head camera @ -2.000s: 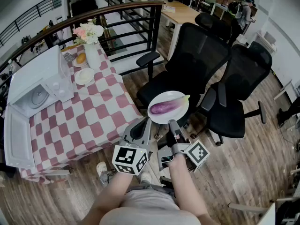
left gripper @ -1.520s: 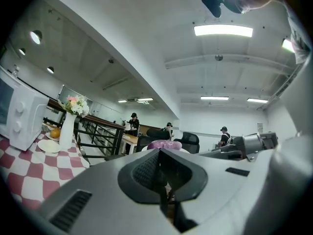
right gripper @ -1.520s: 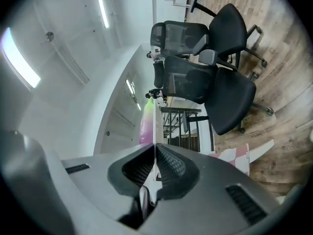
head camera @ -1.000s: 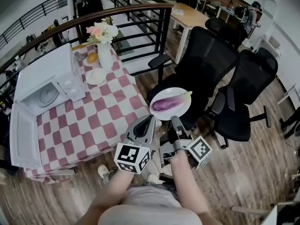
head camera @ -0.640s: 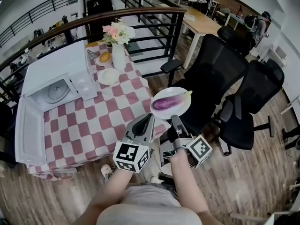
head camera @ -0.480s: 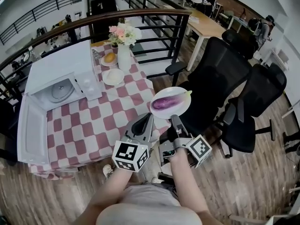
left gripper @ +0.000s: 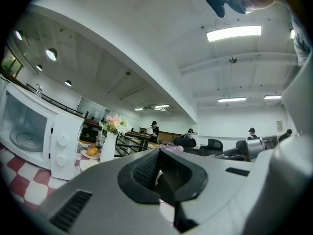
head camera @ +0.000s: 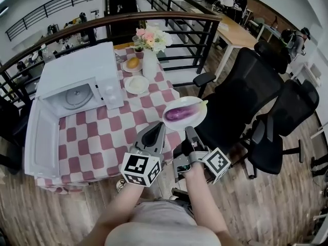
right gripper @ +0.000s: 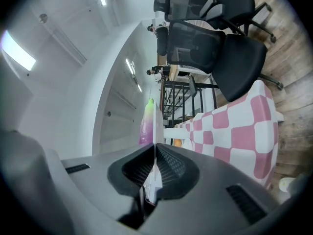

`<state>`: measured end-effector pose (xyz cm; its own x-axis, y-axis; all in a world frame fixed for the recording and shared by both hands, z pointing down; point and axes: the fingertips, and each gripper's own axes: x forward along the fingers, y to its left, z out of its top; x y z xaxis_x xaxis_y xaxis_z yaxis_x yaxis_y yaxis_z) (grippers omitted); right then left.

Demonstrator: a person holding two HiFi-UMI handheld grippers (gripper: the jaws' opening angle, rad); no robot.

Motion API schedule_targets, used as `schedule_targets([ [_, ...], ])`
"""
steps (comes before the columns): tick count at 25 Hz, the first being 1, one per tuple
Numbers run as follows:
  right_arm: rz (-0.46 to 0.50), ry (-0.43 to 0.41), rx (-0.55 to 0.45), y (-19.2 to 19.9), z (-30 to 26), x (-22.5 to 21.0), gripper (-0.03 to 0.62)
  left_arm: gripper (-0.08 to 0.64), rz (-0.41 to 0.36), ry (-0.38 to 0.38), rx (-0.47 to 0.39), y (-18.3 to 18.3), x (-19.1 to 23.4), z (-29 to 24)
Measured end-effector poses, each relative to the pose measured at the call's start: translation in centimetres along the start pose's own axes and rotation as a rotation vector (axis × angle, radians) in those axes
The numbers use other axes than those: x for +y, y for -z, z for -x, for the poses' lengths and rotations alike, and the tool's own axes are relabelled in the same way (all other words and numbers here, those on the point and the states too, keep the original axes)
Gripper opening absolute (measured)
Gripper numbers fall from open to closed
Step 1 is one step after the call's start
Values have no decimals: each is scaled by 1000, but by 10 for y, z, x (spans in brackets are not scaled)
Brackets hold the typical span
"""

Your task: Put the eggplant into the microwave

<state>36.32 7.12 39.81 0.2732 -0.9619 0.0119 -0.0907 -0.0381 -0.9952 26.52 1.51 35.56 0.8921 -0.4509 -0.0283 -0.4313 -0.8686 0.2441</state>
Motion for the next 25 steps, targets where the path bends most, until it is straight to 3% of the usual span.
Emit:
schedule_targets([
  [14,0,22,149,69,-27,-6,32,3,47,-164,-41,-7,71,44],
  [25,-9,9,274,141,-66,-5,32,3,82,-323,-63,-16,156,88],
])
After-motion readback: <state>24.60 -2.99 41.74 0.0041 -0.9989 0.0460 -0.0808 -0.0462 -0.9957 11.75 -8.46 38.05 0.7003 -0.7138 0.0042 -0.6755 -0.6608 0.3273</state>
